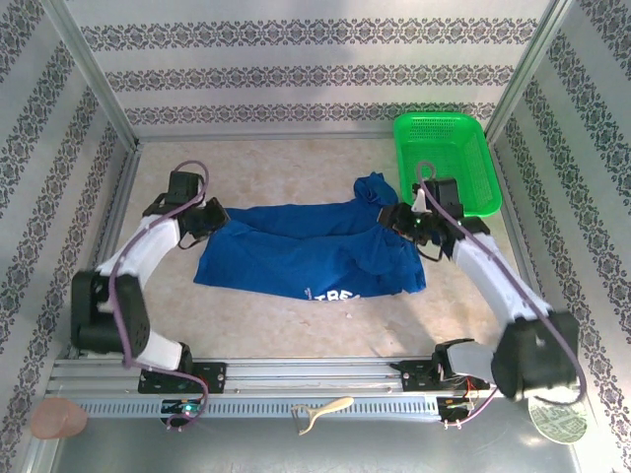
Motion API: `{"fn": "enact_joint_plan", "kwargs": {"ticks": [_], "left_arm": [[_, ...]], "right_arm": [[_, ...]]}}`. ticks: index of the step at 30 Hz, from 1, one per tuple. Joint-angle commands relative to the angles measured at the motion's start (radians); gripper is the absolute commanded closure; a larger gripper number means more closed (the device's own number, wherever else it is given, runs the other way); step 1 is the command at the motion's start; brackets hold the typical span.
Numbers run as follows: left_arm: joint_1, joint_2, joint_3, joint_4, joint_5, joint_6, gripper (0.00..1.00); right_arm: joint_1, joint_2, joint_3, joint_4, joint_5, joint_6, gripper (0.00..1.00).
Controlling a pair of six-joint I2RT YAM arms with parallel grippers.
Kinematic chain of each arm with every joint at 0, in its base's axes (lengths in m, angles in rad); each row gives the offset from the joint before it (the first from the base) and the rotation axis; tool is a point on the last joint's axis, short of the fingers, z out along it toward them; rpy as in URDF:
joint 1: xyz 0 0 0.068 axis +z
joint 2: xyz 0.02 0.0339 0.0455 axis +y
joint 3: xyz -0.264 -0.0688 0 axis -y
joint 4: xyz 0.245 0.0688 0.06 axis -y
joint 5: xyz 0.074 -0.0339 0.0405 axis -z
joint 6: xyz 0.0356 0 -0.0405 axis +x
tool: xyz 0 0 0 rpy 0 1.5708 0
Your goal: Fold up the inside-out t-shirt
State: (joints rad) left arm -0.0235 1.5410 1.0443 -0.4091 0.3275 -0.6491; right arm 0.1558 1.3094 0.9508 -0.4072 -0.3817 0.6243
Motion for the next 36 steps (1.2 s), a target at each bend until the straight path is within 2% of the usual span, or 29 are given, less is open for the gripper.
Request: {"fn": "enact_joint_plan", "kwargs": {"ticks": [1, 5, 8, 14, 19, 22, 32, 36], "left_arm": [[0.021, 0.078, 0.098, 0.041, 0.042, 0.051, 0.67], [0.022, 0.041, 0.071, 0.039, 0.01, 0.078, 0.42], [0.021, -0.031, -0.008, 0.055, 0.011, 0.069, 0.35], [0.021, -0.179, -0.18, 0.082, 0.03, 0.036, 0.3], [0.021, -0.234, -0.227, 0.087, 0.042, 0.021, 0.29], [0.021, -0.232, -0.221, 0.087, 0.051, 0.019, 0.29], [0.021, -0.229, -0.201, 0.091, 0.065, 0.01, 0.29], [0.021, -0.232, -0.203, 0.096, 0.069, 0.008, 0.29]], "right_arm": [[-0.002, -0.005, 0.076, 0.069, -0.031, -0.037, 0.45], [0.01, -0.144, -0.046, 0.033, 0.052, -0.05, 0.44], [0.028, -0.254, -0.179, 0.034, 0.091, -0.034, 0.44], [0.133, -0.303, -0.326, 0.044, 0.183, -0.06, 0.47], [0.223, -0.206, -0.336, 0.108, 0.187, -0.046, 0.58], [0.264, -0.133, -0.318, 0.153, 0.208, -0.038, 0.61], [0.275, 0.051, -0.204, 0.191, 0.299, -0.074, 0.57], [0.275, 0.108, -0.164, 0.196, 0.307, -0.089, 0.6]]}}
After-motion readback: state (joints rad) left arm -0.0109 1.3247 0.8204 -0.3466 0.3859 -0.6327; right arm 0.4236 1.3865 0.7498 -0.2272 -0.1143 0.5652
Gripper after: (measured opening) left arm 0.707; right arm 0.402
